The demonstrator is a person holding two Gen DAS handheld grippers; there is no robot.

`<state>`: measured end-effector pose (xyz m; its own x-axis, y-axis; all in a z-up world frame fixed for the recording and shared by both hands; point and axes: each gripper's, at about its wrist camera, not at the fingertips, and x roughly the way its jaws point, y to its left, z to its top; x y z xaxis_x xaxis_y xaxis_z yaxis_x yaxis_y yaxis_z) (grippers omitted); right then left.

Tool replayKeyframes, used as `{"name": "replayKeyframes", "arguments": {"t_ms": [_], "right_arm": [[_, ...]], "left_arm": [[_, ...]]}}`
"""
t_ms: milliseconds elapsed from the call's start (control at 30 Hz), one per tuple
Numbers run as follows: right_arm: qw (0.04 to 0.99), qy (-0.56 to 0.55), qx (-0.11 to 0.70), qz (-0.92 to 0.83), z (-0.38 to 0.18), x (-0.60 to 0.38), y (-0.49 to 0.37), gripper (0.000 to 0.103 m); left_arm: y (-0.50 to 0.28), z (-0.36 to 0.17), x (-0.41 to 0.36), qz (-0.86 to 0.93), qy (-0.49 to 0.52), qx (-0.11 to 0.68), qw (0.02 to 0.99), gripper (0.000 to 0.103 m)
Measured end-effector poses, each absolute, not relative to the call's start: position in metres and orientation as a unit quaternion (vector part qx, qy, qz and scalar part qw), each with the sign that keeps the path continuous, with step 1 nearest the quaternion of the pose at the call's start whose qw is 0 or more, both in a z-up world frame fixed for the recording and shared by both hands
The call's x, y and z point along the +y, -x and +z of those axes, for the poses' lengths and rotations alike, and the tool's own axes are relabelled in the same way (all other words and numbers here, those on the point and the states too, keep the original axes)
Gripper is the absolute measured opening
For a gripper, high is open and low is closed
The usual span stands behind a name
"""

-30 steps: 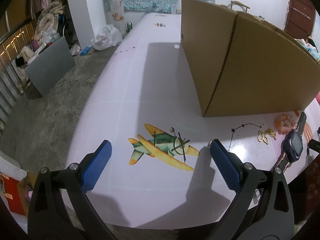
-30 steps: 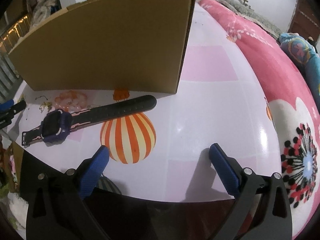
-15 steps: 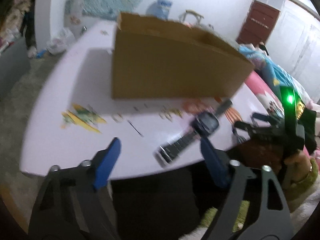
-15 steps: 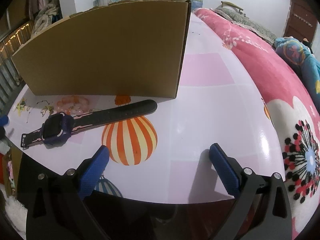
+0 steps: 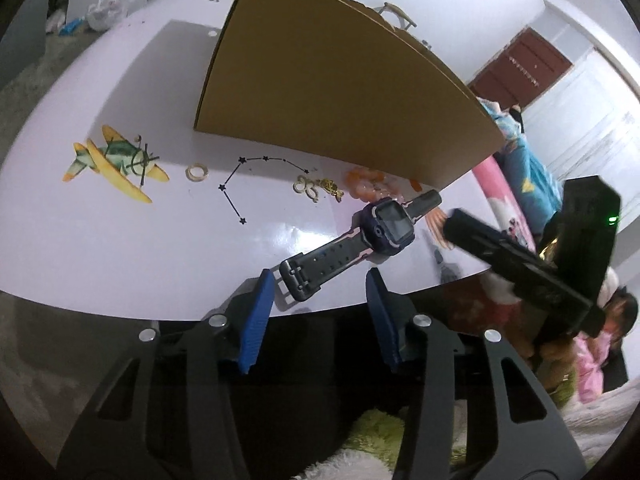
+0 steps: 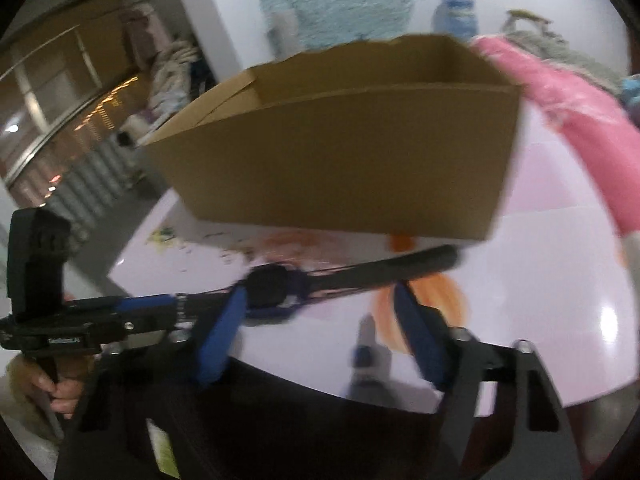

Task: Organize jewelry
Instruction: 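Grasp the black smartwatch face with the right gripper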

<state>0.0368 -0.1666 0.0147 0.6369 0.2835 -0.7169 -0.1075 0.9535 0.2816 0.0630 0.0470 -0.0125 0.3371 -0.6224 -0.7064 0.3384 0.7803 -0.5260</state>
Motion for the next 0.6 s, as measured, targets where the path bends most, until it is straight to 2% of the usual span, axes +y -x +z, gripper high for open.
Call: {"name": "replayKeyframes", "arguments": {"t_ms": [100,267,600], "right_arm": [[0.886,-0.131,0.427,0.126,0.002,-0.165,-0.048,0.042],[0.885,-0.149,0.421,0.133,0.001,-0.169,-0.05,0.033],[0.881,-0.152,0.424,0.144,-0.003,-0.164,-0.051,0.032]], "left_arm": [[-0.062,-0.013,0.051,-0.302,0.158,0.495,0.799,0.044],[-0.061,-0.015,0.056,-0.304,0.175,0.501,0.791,0.044],[-0.058,-0.019,0.055,-0.306,0.182,0.502,0.788,0.045]]}}
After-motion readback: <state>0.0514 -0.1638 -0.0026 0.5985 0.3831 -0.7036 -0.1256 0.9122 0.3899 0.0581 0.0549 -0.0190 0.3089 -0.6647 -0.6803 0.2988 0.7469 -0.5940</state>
